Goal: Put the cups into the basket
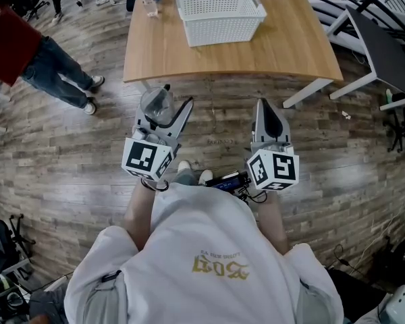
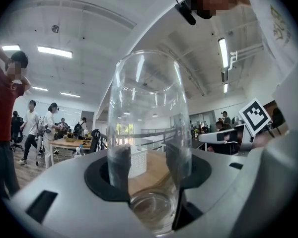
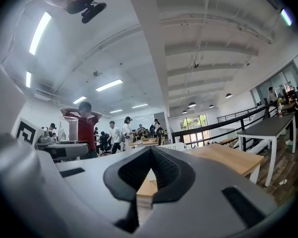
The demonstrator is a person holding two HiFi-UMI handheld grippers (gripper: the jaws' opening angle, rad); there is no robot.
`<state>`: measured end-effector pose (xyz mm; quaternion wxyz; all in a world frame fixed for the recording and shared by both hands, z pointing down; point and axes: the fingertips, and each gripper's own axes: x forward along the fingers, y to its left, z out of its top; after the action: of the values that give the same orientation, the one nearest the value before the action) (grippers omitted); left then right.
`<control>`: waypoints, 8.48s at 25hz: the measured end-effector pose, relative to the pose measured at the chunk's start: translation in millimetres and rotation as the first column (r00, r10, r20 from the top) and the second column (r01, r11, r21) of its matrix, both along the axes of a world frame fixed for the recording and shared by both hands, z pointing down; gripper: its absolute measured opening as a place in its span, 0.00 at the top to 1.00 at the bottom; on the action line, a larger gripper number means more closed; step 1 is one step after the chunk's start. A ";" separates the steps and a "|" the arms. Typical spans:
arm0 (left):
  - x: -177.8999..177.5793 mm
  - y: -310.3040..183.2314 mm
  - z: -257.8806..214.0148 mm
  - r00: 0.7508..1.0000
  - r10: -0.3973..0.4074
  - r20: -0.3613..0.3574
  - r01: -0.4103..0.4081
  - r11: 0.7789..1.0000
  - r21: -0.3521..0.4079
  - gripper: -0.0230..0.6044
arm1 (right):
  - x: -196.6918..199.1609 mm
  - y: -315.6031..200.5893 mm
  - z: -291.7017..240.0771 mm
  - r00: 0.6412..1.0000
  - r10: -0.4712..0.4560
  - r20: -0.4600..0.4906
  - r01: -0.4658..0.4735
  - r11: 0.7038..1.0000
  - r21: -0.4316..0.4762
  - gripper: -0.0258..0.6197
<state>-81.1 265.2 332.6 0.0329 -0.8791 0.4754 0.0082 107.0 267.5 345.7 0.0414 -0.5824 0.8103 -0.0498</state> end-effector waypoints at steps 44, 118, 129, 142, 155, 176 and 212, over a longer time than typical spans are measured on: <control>-18.6 -186.9 -0.9 0.993 0.109 -0.032 -0.110 0.994 -0.019 0.57 | -34.0 -174.8 1.5 0.999 0.044 -0.028 -0.045 0.998 -0.043 0.95; 70.0 -498.9 39.8 0.996 0.091 -0.017 -0.092 0.995 -0.047 0.57 | -55.9 -476.8 -33.8 0.934 -0.347 -0.086 0.346 0.938 -0.025 0.94; 76.6 -516.4 76.2 0.990 0.104 0.094 -0.095 0.991 -0.099 0.57 | -126.7 -457.4 -38.0 0.786 -0.556 -0.268 0.568 0.822 -0.039 0.73; 84.8 -518.3 108.8 0.954 0.140 0.265 -0.097 0.981 -0.168 0.57 | -140.2 -464.9 10.3 0.621 -0.694 -0.364 0.639 0.717 -0.277 0.73; 100.7 -517.5 140.5 0.840 0.252 0.481 -0.163 0.962 -0.218 0.57 | -129.8 -466.1 52.0 0.517 -0.759 -0.396 0.603 0.651 -0.461 0.83; 116.4 -511.0 148.6 0.704 0.253 0.663 -0.217 0.966 -0.138 0.57 | -105.0 -457.2 64.5 0.599 -0.797 -0.082 0.636 0.536 -0.556 0.92; 101.4 -531.5 152.8 0.700 0.193 0.687 -0.157 0.981 -0.116 0.52 | -7.8 -491.3 0.7 0.832 -0.554 -0.008 0.497 0.753 -0.432 0.92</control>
<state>20.3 -266.3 485.4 0.1866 -0.8593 0.3424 -0.3309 99.2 -223.8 346.4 -0.1529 -0.3277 0.9128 -0.1896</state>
